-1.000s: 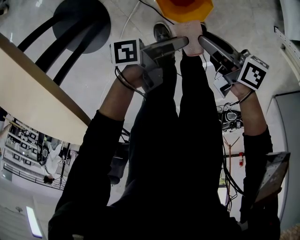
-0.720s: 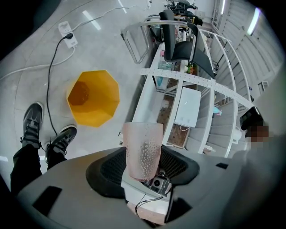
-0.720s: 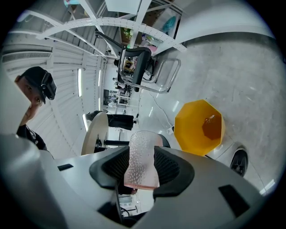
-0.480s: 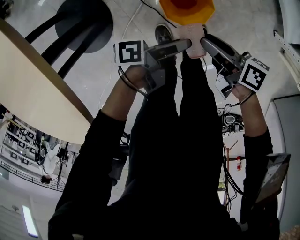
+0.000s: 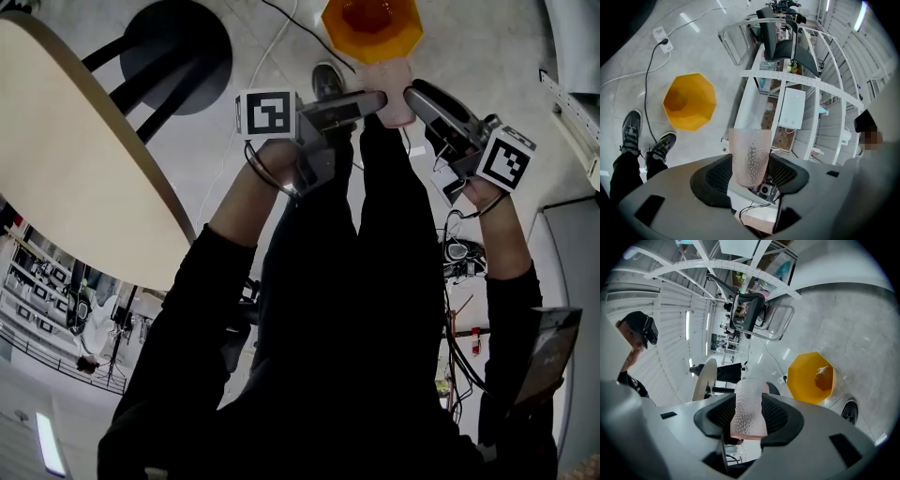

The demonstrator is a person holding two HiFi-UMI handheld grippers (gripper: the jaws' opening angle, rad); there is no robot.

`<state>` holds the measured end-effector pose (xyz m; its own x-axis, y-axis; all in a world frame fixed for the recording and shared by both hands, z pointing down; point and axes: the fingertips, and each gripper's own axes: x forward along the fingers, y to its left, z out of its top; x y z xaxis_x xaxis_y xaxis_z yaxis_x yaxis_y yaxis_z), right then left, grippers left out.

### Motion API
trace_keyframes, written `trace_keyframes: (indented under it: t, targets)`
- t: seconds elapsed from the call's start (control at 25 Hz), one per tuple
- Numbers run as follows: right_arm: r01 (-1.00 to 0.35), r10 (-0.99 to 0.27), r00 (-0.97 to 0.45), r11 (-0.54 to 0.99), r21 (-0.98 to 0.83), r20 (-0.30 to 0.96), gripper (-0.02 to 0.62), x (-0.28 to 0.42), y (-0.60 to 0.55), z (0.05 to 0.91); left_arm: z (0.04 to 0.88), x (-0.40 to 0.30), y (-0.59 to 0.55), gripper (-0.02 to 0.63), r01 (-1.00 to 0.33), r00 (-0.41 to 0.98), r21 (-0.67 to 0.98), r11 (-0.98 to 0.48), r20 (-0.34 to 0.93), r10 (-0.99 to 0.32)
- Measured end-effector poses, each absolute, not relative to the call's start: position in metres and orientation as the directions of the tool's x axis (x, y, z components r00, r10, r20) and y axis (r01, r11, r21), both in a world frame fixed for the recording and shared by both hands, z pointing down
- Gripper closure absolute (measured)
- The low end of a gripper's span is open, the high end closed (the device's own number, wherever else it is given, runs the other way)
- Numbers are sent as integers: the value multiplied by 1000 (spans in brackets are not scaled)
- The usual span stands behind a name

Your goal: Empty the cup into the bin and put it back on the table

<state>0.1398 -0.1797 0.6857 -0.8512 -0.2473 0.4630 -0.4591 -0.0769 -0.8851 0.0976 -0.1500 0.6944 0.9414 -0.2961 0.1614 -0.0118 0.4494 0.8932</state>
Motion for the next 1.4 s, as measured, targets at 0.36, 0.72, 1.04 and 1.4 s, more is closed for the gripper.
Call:
trace_keyframes:
  t: [0.36, 0.72, 1.04, 1.4]
  targets:
    - [-449, -239, -865, -26, -893, 441, 416, 129, -188, 670, 681, 86, -162, 347, -95, 945, 943, 318, 186, -268]
    - [-391, -247, -905, 161, -906, 346, 414, 105, -195, 712, 724, 62, -173, 347, -216, 933, 974, 70, 227, -277]
    - [-296, -201, -951, 370, -881, 235, 416, 109, -210, 680, 693, 66, -191, 347, -322, 923, 929, -183, 264, -279]
    - [-237, -158, -971, 532, -813, 180, 416, 94, -214, 570, 580, 51, -201, 347, -405, 908, 802, -438, 300, -291]
